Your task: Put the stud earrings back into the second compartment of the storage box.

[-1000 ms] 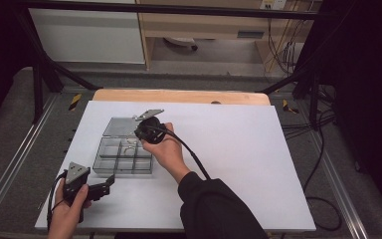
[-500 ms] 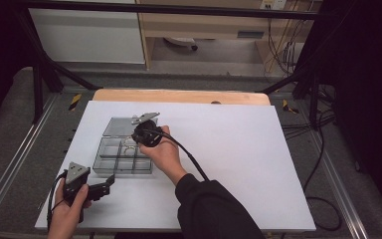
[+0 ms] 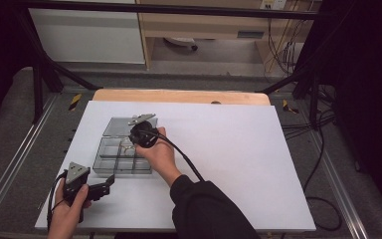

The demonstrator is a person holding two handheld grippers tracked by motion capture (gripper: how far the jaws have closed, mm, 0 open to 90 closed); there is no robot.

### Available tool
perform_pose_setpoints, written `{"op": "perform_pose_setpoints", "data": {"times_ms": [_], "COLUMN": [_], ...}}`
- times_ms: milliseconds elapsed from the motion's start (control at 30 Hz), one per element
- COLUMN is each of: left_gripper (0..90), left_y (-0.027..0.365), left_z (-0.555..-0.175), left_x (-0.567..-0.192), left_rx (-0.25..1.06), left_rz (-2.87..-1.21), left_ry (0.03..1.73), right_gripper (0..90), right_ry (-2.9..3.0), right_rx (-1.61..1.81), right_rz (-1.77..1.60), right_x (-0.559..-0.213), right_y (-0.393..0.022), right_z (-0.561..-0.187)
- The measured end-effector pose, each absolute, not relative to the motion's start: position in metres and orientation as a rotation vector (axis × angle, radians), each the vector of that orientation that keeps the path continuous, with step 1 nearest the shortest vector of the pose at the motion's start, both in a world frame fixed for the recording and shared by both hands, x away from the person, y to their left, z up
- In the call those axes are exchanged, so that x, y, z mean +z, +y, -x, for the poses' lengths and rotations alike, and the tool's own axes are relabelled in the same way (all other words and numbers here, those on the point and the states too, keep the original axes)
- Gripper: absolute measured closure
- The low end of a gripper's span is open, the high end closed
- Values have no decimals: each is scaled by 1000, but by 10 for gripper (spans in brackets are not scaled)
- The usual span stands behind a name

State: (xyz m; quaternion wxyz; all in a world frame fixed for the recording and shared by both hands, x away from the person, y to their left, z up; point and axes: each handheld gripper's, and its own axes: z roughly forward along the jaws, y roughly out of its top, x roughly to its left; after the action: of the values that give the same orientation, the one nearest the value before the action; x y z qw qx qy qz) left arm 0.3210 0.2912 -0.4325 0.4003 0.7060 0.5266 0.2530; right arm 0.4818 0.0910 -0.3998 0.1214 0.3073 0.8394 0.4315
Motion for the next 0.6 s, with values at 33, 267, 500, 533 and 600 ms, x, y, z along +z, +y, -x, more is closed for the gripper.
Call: {"op": "perform_pose_setpoints", "data": {"times_ms": [33, 267, 500, 533, 600], "left_gripper": [72, 72, 72, 71, 72], "left_y": [291, 292, 291, 291, 291], "left_z": [-321, -321, -321, -321, -321], "left_x": [-432, -432, -432, -432, -433], "left_rx": [642, 641, 642, 641, 645], "left_rz": [-1788, -1786, -1781, -1783, -1785], "left_ry": [1332, 1331, 1333, 1331, 1332], "right_gripper": [843, 703, 504, 467, 401], "right_ry": [2448, 2441, 2409, 2407, 2393], "right_rx": [1274, 1303, 1332, 1328, 1334], "right_rz": [-913, -914, -938, -941, -947], "right_x": [-401, -399, -387, -385, -382], "right_y": [91, 90, 79, 76, 71], "right_z": [-483, -479, -473, -471, -469]}}
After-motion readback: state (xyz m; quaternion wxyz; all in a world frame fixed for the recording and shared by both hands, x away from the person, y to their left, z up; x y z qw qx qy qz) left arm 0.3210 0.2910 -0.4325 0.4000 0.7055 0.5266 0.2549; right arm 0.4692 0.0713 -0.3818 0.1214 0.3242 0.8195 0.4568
